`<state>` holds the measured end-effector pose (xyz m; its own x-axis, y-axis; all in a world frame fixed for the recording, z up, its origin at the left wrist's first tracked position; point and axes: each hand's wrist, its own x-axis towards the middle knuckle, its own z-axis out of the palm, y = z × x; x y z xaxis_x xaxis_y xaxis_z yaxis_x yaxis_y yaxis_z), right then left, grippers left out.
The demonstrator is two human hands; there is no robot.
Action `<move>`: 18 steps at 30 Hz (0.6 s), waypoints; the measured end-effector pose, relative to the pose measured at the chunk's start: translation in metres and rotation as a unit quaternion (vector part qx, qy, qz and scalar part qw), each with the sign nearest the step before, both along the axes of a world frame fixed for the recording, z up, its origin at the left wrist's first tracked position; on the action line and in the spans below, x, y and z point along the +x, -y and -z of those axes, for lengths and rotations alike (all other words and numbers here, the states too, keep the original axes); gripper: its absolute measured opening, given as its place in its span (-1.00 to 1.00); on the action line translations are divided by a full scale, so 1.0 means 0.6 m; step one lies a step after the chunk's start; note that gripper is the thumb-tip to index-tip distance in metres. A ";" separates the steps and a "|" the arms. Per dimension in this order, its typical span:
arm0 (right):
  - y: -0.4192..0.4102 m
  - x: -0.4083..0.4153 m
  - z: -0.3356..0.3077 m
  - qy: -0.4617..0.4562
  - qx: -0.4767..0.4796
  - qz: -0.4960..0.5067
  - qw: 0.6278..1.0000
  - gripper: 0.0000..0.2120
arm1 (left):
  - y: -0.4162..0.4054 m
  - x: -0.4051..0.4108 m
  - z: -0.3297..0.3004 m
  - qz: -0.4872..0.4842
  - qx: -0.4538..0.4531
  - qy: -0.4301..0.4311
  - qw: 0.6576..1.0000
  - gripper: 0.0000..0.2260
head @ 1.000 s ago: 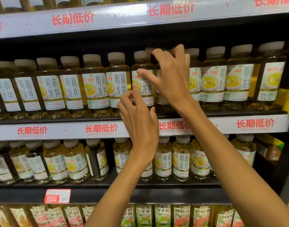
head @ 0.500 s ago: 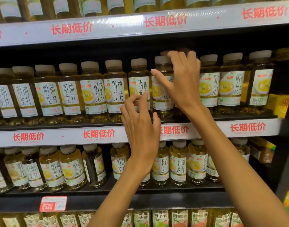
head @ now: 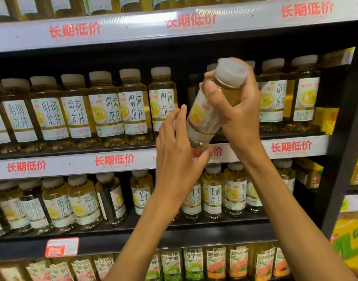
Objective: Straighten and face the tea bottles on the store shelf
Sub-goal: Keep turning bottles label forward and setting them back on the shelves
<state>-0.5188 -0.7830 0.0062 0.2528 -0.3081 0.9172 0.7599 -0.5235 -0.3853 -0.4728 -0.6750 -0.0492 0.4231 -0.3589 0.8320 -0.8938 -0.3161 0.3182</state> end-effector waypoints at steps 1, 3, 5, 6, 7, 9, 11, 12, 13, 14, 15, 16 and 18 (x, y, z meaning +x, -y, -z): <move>-0.002 -0.012 0.003 -0.007 0.004 -0.034 0.999 -0.67 | -0.011 -0.004 0.001 0.010 0.015 0.004 1.000 -0.22; -0.008 -0.032 0.013 -0.041 0.025 -0.100 0.994 -0.70 | -0.037 -0.017 0.008 0.100 0.038 -0.078 0.991 -0.18; -0.014 -0.045 0.031 -0.091 0.070 -0.151 0.982 -0.69 | -0.054 -0.035 0.024 0.221 0.038 -0.234 0.946 -0.28; -0.017 -0.048 0.042 -0.118 0.090 -0.167 0.975 -0.69 | -0.058 -0.039 0.037 0.255 0.031 -0.290 0.922 -0.37; -0.020 -0.048 0.056 -0.146 0.104 -0.174 0.968 -0.67 | -0.060 -0.042 0.054 0.268 0.023 -0.325 0.907 -0.45; -0.025 -0.048 0.086 -0.192 0.131 -0.181 0.956 -0.63 | -0.066 -0.050 0.085 0.277 0.003 -0.364 0.889 -0.52; -0.028 -0.050 0.120 -0.213 0.168 -0.199 0.942 -0.61 | -0.076 -0.057 0.111 0.280 0.000 -0.389 0.878 -0.55; -0.029 -0.051 0.138 -0.223 0.189 -0.213 0.933 -0.61 | -0.082 -0.059 0.124 0.284 0.006 -0.403 0.870 -0.56; -0.030 -0.054 0.155 -0.233 0.210 -0.234 0.920 -0.61 | -0.089 -0.063 0.136 0.293 0.011 -0.422 0.858 -0.57; -0.032 -0.056 0.171 -0.239 0.228 -0.264 0.906 -0.60 | -0.094 -0.068 0.148 0.301 0.016 -0.444 0.844 -0.60; -0.034 -0.059 0.184 -0.241 0.242 -0.294 0.893 -0.60 | -0.099 -0.074 0.160 0.306 0.018 -0.467 0.830 -0.63; -0.036 -0.062 0.193 -0.243 0.250 -0.317 0.882 -0.60 | -0.102 -0.080 0.170 0.306 0.017 -0.496 0.813 -0.62; -0.042 -0.066 0.205 -0.255 0.250 -0.333 0.873 -0.67 | -0.104 -0.092 0.189 0.304 -0.003 -0.555 0.774 -0.45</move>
<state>-0.5581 -0.7581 -0.1170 0.8640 -0.2678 0.4263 0.4952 0.2992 -0.8156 -0.5278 -0.6127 -0.1627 0.6335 -0.7697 0.0794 -0.0513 0.0607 0.9968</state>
